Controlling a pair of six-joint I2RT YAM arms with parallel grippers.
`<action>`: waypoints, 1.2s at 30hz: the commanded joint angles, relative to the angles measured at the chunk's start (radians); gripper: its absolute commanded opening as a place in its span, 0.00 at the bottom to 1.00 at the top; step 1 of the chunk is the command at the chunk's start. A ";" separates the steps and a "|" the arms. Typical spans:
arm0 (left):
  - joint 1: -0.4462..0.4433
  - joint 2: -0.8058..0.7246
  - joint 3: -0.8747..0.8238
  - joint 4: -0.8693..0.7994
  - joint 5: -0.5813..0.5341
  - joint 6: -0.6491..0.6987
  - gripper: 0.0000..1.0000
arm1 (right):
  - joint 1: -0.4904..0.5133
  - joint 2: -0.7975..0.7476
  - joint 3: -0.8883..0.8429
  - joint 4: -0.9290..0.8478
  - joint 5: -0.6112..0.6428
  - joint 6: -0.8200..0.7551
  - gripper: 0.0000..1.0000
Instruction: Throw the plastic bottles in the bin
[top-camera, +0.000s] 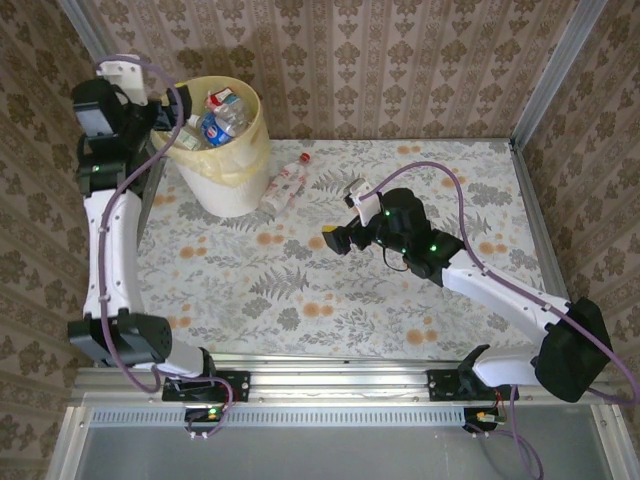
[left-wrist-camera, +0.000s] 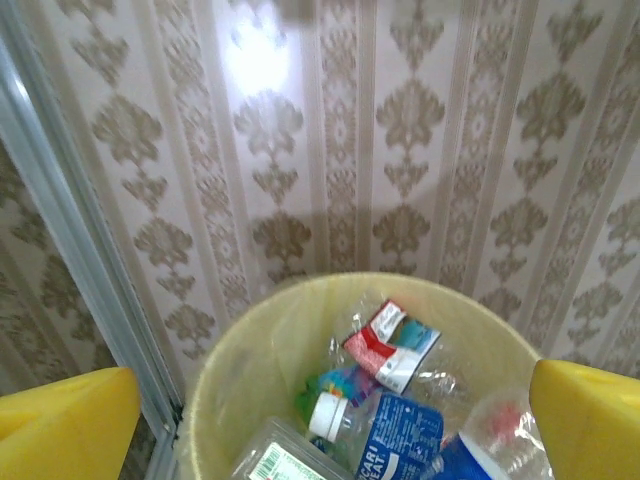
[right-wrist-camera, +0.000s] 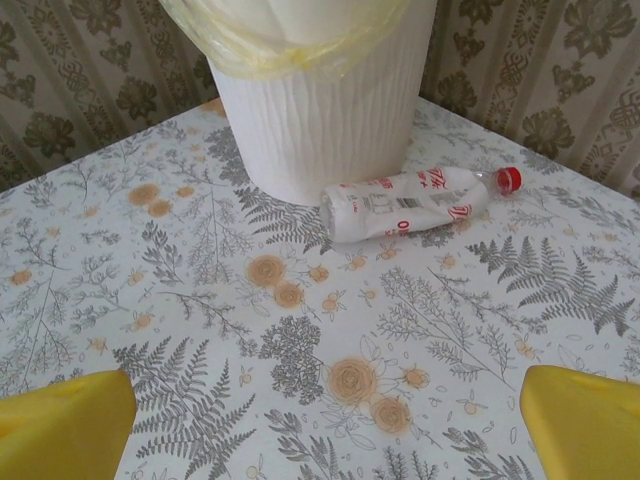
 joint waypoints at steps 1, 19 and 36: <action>0.019 -0.053 0.033 -0.047 -0.017 -0.042 1.00 | -0.008 0.049 0.057 -0.010 0.006 0.012 1.00; 0.010 -0.485 -0.251 0.011 0.256 -0.180 1.00 | -0.143 0.608 0.557 -0.209 -0.130 0.585 0.99; -0.043 -0.678 -0.425 -0.136 0.285 -0.216 1.00 | -0.168 1.075 0.834 -0.019 -0.270 1.010 0.84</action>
